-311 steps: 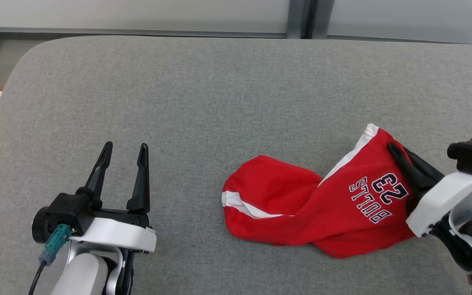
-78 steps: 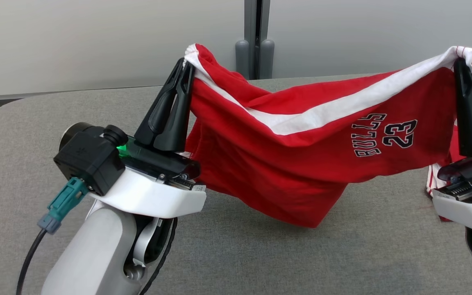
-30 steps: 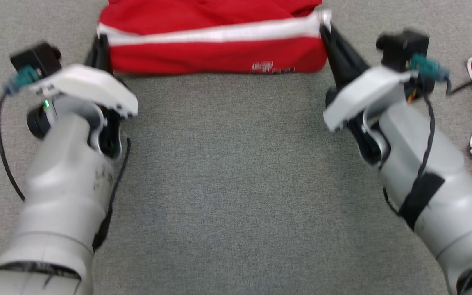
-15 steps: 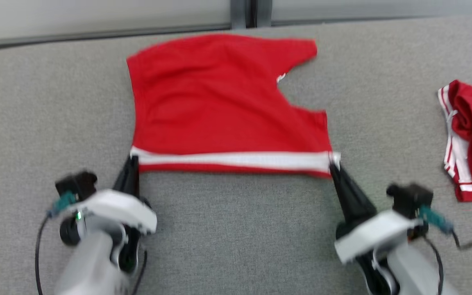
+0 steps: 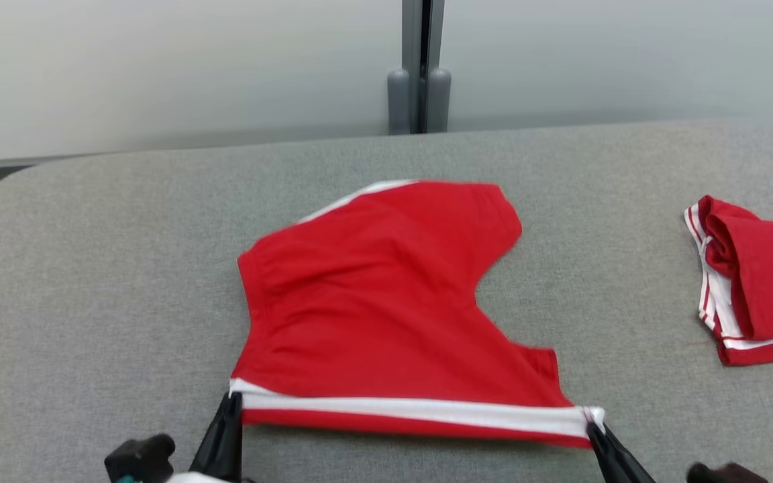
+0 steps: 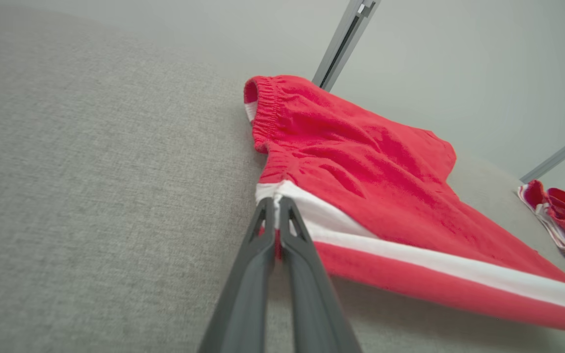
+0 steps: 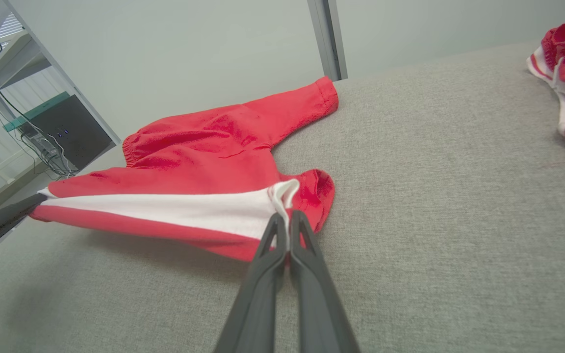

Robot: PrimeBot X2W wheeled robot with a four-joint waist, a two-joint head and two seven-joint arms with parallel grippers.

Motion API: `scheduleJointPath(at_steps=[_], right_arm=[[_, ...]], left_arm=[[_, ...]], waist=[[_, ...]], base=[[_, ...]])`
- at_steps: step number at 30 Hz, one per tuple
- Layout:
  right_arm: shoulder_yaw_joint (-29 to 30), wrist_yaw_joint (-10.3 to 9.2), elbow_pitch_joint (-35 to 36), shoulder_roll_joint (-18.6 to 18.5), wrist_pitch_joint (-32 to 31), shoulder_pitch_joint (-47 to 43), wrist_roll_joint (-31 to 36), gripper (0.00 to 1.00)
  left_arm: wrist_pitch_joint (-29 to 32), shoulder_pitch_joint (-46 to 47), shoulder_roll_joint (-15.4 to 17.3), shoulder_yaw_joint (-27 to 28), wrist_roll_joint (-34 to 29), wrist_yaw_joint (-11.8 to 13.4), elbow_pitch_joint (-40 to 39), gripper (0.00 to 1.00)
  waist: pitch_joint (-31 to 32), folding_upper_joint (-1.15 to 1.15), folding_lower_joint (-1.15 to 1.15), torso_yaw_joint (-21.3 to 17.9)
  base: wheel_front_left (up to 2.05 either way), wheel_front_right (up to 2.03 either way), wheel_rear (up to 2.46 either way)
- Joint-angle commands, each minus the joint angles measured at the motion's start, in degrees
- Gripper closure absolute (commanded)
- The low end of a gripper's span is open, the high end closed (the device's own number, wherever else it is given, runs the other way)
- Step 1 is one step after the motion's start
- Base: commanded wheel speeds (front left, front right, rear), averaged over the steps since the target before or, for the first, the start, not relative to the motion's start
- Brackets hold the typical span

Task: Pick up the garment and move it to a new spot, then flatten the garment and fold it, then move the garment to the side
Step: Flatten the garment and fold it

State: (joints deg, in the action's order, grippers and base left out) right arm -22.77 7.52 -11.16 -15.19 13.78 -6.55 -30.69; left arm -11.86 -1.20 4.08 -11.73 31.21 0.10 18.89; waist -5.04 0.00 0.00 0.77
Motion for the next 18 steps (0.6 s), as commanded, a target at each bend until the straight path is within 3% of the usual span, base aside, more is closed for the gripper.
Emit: scheduleJointPath(at_steps=[1, 3, 9, 14, 18], right_arm=[[1.01, -0.07, 1.00, -0.72, -0.43, -1.23, 0.71, 1.00], [3.83, -0.10, 5.44, -0.69, -2.84, -6.27, 1.77, 1.00], [7.48, -0.10, 11.25, 0.97, -6.28, -11.87, 3.49, 1.00], [9.20, -0.10, 14.07, 1.88, -8.39, -12.32, 4.87, 1.00], [9.79, -0.10, 14.30, 0.80, -9.16, -6.07, 4.50, 1.00]], left_arm=[[0.45, -1.34, 0.80, 0.46, -0.23, 0.91, -1.69, 1.00], [3.46, -6.29, 1.59, 0.42, -0.29, 3.45, -9.61, 1.00], [7.52, -11.70, 1.97, -0.03, -0.41, 6.75, -19.37, 1.00], [9.47, -12.85, 1.91, -0.85, -0.29, 7.80, -22.92, 1.00], [10.14, -8.57, 2.11, -0.49, 0.37, 7.08, -21.82, 1.00]], waist=[[1.06, 0.00, 0.00, 0.29], [2.16, 0.00, 0.00, 0.44], [3.02, 0.00, 0.00, 0.79], [3.36, 0.00, 0.00, 0.98], [1.41, 0.00, 0.00, 1.11]], base=[[0.00, 0.00, 0.00], [0.00, 0.00, 0.00], [0.00, 0.00, 0.00], [0.00, 0.00, 0.00], [0.00, 0.00, 0.00]])
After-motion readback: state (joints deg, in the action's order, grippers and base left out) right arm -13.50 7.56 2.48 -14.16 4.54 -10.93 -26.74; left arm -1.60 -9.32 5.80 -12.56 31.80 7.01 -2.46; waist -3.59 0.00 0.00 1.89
